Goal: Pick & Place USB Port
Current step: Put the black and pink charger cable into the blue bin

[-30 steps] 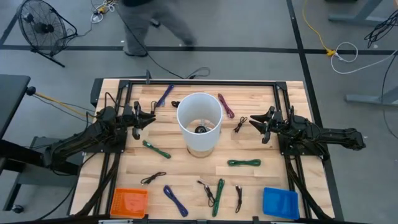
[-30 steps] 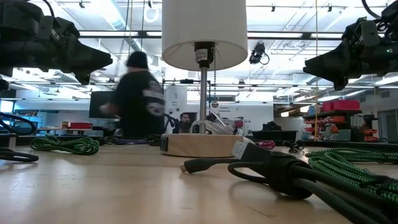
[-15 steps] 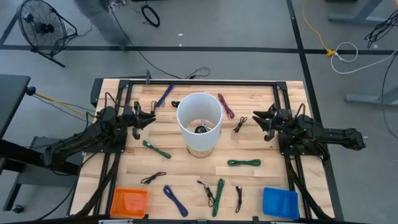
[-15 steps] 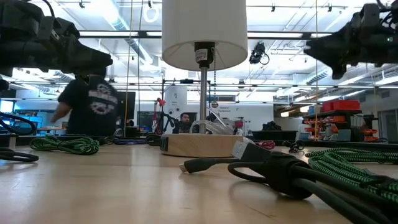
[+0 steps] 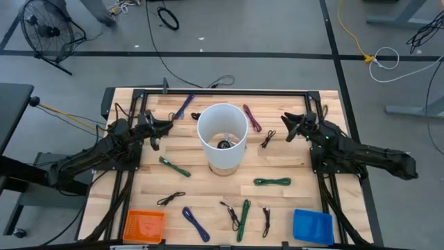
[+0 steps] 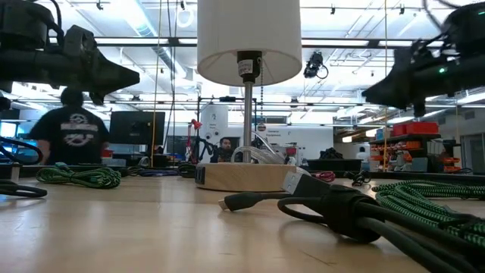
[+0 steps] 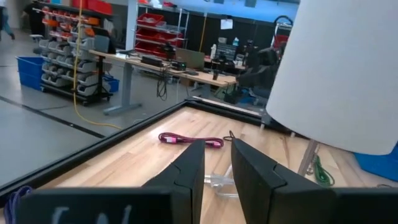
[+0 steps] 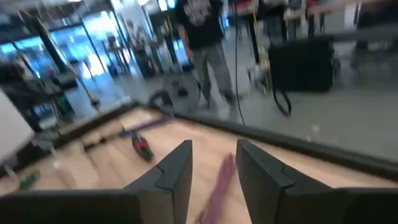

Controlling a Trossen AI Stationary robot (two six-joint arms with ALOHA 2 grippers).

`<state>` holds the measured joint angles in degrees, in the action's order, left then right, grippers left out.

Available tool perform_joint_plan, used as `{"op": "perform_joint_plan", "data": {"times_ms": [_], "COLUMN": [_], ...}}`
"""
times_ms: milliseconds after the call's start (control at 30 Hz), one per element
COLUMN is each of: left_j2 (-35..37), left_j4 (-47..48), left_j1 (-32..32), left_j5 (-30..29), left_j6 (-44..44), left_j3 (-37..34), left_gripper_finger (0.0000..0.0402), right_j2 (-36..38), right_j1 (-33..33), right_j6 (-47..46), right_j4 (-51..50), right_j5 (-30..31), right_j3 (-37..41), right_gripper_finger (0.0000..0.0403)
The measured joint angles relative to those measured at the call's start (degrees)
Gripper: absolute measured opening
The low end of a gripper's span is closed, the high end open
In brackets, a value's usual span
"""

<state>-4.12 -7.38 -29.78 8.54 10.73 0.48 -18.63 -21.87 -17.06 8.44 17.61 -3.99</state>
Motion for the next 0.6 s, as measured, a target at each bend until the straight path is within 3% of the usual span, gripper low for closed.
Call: {"op": "perform_joint_plan", "data": {"times_ms": [233, 600], "left_j2": [0.00, 0.00], "left_j4": [-2.40, -2.49], "left_j1": [0.00, 0.00], "left_j5": [-0.42, -0.40], "left_j6": [0.60, 0.65], "left_j3": [-0.01, -0.01], "left_gripper_finger": [0.0083, 0.0083], "right_j2": [-19.58, -48.65], "right_j1": [-7.83, -8.92], "right_j6": [0.19, 4.02], "right_j4": [-0.01, 4.46], "right_j5": [-7.93, -8.67], "right_j3": [-5.33, -19.63], "right_gripper_finger": [0.0148, 0.0242]}}
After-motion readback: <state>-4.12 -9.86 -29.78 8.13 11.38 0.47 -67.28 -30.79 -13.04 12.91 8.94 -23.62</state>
